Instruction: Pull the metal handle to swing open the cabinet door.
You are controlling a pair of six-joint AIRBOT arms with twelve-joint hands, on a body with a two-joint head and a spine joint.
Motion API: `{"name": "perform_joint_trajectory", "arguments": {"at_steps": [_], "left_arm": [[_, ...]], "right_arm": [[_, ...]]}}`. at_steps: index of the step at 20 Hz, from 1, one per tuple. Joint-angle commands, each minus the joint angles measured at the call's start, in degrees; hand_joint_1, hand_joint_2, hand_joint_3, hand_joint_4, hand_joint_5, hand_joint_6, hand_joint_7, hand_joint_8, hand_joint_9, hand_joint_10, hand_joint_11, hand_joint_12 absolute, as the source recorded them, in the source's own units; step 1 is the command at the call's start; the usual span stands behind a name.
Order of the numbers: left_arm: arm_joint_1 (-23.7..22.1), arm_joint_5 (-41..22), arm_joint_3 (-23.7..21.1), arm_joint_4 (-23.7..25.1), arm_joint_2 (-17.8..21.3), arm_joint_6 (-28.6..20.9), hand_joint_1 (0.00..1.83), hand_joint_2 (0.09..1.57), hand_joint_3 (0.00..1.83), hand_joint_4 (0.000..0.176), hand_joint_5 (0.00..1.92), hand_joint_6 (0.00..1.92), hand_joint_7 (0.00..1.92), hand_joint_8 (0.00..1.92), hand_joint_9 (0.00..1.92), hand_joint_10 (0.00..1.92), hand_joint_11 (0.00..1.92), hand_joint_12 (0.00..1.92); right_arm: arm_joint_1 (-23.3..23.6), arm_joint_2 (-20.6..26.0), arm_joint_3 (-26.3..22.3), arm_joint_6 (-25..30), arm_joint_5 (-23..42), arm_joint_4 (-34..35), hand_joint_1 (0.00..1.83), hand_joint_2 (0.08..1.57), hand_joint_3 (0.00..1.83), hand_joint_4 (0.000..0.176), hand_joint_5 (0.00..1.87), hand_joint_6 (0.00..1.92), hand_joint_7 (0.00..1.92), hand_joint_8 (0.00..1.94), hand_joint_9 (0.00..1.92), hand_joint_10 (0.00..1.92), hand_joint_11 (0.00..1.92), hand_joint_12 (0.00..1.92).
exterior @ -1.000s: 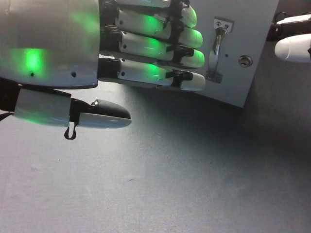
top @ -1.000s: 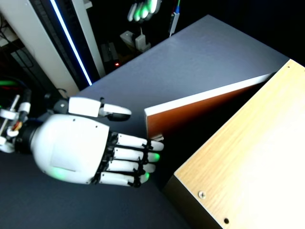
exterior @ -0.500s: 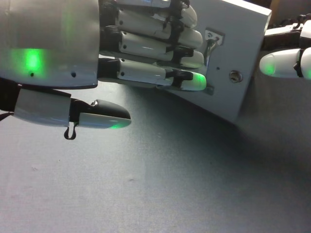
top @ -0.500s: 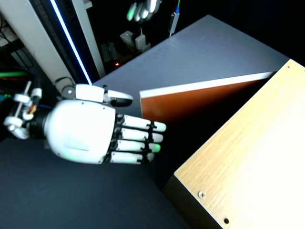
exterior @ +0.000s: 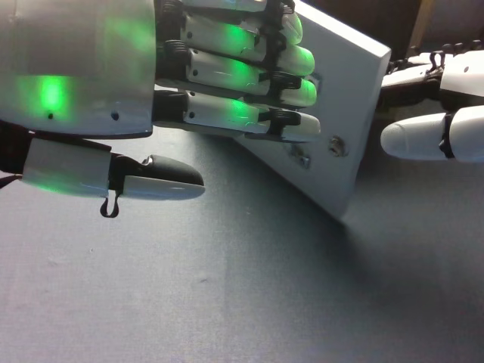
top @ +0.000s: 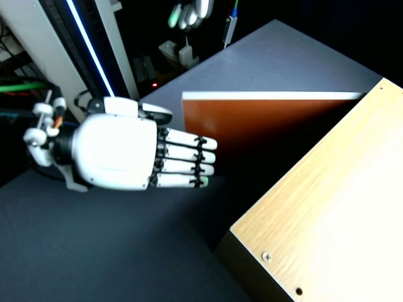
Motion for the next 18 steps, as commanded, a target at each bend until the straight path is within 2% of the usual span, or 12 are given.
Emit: {"name": "perform_joint_trajectory", "arguments": {"at_steps": [1,18], "left_arm": [[-0.57,-1.21,0.02,-5.47,0.46,0.34,0.0,1.57,0.05,0.0,0.35,0.0,0.38,0.0,0.36,0.0,0.0,0.85],[-0.57,-1.21,0.02,-5.47,0.46,0.34,0.0,1.57,0.05,0.0,0.32,0.0,0.36,0.0,0.34,0.0,0.0,0.78]], "right_arm": [[0.39,0.18,-0.17,0.35,6.02,1.88,0.0,1.57,0.01,0.0,0.28,0.0,0.3,0.0,0.27,0.0,0.0,0.73],[0.1,-3.33,-0.72,0.35,15.86,-4.3,0.0,1.57,0.01,0.0,0.3,0.0,0.31,0.0,0.28,0.0,0.0,0.76]]}}
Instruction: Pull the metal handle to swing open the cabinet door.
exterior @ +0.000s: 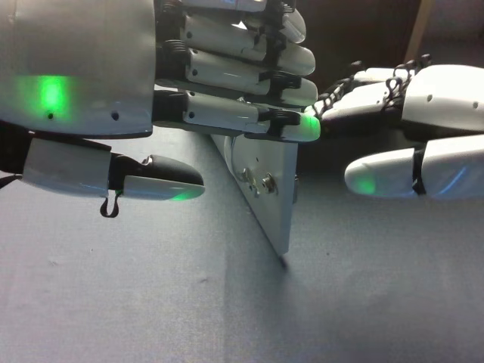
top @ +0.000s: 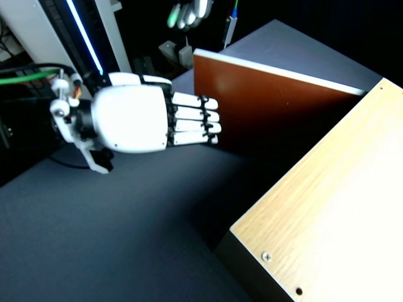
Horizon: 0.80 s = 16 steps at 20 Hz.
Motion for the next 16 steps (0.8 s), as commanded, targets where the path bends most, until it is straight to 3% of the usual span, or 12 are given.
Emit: {"name": "perform_joint_trajectory", "arguments": {"at_steps": [1,16], "left_arm": [[-0.57,-1.16,0.02,-5.47,0.46,0.32,0.0,1.57,0.05,0.0,0.32,0.0,0.37,0.0,0.34,0.0,0.0,0.78],[-0.57,-1.16,0.02,-5.47,0.46,0.32,0.0,1.57,0.06,0.0,0.33,0.0,0.38,0.0,0.36,0.0,0.0,0.83]], "right_arm": [[0.44,0.11,-0.3,0.35,6.58,2.27,0.0,1.57,0.0,0.0,0.31,0.0,0.32,0.0,0.28,0.0,0.0,0.77],[0.23,-4.91,-1.38,0.34,8.58,-0.2,0.0,1.57,0.0,0.0,0.31,0.0,0.32,0.0,0.29,0.0,0.0,0.76]]}}
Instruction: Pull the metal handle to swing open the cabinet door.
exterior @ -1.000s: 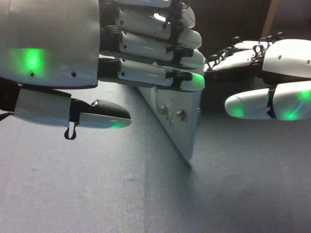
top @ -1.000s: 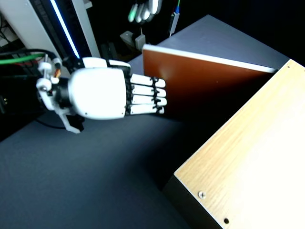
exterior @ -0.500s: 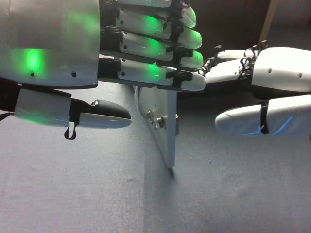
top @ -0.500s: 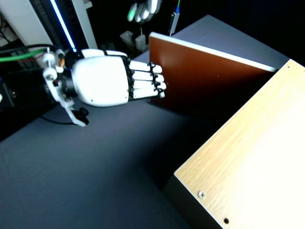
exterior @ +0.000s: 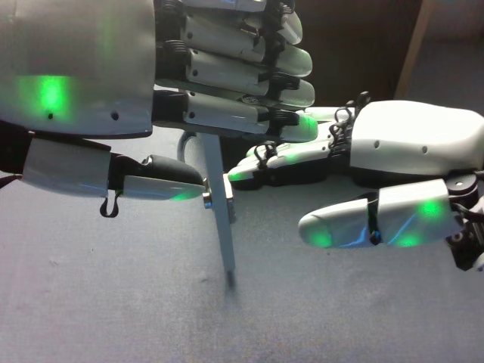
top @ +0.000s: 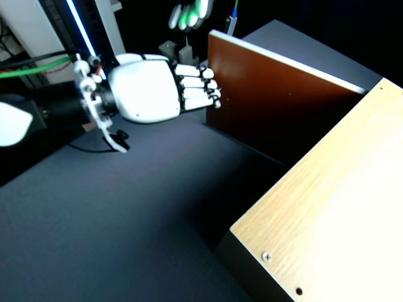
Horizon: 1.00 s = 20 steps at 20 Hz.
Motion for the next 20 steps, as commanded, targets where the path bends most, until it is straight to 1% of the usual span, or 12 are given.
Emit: {"name": "perform_joint_trajectory", "arguments": {"at_steps": [1,10,13,17,20], "left_arm": [[-0.57,-1.21,0.02,-5.49,0.46,0.34,0.0,1.57,0.06,0.0,0.33,0.0,0.38,0.0,0.36,0.0,0.0,0.83],[-0.56,-1.21,0.02,-5.49,0.46,0.34,0.0,1.57,0.06,0.0,0.35,0.01,0.39,0.0,0.37,0.0,0.0,0.85],[-0.56,-1.21,0.02,-5.49,0.46,0.34,0.0,1.57,0.07,0.0,0.33,0.0,0.38,0.0,0.35,0.0,0.0,0.82],[-0.56,-1.21,0.02,-5.49,0.46,0.34,0.0,1.57,0.07,0.0,0.33,0.0,0.37,0.0,0.34,0.0,0.0,0.79],[-0.56,-1.21,0.02,-5.49,0.46,0.34,0.0,1.57,0.07,0.0,0.33,0.0,0.37,0.0,0.34,0.0,0.0,0.78]], "right_arm": [[0.26,-0.28,-0.12,0.34,5.79,2.67,0.0,1.57,0.0,0.0,0.3,0.0,0.32,0.0,0.28,0.0,0.0,0.76],[-0.1,-4.32,0.6,-0.05,5.61,4.11,0.0,1.57,0.0,0.0,0.3,0.0,0.31,0.0,0.28,0.0,0.0,0.77],[-0.2,-5.44,1.0,-0.24,5.54,4.2,0.0,1.57,0.0,0.0,0.3,0.0,0.32,0.0,0.29,0.0,0.0,0.78],[-0.12,-7.57,2.49,-0.29,5.52,7.57,0.0,1.57,0.0,0.0,0.29,0.0,0.3,0.0,0.28,0.0,0.0,0.79],[0.66,-8.29,3.57,-0.29,5.5,9.49,0.0,1.57,0.01,0.0,0.28,0.0,0.29,0.0,0.27,0.0,0.0,0.79]]}}
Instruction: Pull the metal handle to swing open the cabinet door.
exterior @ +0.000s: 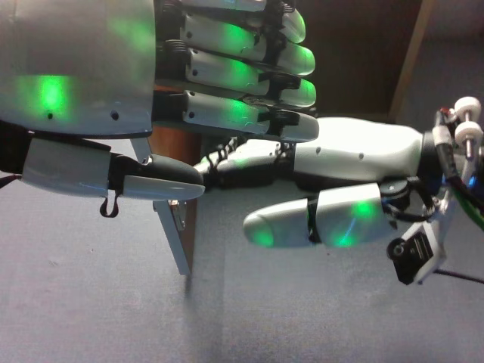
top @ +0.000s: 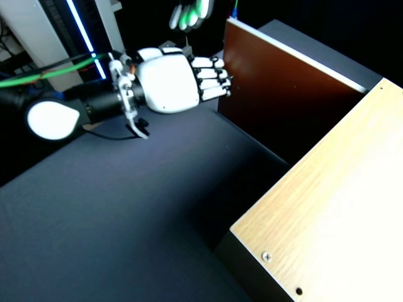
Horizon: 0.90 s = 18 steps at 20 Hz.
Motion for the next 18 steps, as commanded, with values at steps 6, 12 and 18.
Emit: {"name": "perform_joint_trajectory", "arguments": {"at_steps": [6,12,18], "left_arm": [[-0.56,-1.21,0.02,-5.49,0.46,0.32,0.0,1.57,0.06,0.0,0.33,0.0,0.36,0.0,0.33,0.0,0.0,0.77],[-0.56,-1.21,0.02,-5.49,0.46,0.32,0.0,1.57,0.07,0.0,0.34,0.0,0.38,0.0,0.34,0.0,0.0,0.8],[-0.56,-1.21,0.02,-5.49,0.46,0.32,0.0,1.57,0.07,0.0,0.33,0.0,0.38,0.0,0.35,0.0,0.0,0.81]], "right_arm": [[2.05,-1.39,0.47,0.28,5.96,5.33,0.0,1.57,0.01,0.0,0.28,0.0,0.29,0.0,0.27,0.0,0.0,0.77],[2.75,-3.19,1.02,0.26,5.58,6.82,0.0,1.57,0.02,0.0,0.28,0.0,0.29,0.0,0.27,0.0,0.0,0.75],[2.91,-4.48,1.44,0.26,4.72,6.84,0.0,1.57,0.02,0.0,0.27,0.0,0.29,0.0,0.26,0.0,0.0,0.74]]}}
